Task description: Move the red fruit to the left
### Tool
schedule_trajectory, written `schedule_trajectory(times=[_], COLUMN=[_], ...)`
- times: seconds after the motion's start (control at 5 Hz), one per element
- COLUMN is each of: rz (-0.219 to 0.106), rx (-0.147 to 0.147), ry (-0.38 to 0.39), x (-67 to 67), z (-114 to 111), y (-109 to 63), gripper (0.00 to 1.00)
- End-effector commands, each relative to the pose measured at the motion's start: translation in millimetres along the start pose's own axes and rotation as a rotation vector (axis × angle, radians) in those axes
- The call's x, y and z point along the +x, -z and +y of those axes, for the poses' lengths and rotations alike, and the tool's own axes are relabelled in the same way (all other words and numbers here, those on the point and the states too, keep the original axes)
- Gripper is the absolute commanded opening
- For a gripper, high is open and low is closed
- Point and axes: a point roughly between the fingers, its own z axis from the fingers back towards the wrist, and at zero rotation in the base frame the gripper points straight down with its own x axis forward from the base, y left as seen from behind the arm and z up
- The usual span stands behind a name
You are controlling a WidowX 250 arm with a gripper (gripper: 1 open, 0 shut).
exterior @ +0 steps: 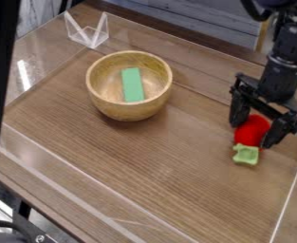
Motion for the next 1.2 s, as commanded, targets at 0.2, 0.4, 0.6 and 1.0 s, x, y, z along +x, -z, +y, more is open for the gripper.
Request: schedule_trajectory(times=[0.2,0.4,0.6,1.0], rz=[-0.06,-0.06,-0.059,-0.063], rx=[0.004,0.002,0.0,-0.003], ry=[0.012,0.037,0.043,0.034], x=[22.5,27.1,22.0,9.9], z=[17,17,2,-15], y=[-0.5,9.4,12.3,5.6], gripper=[0.0,1.0,1.0,1.0])
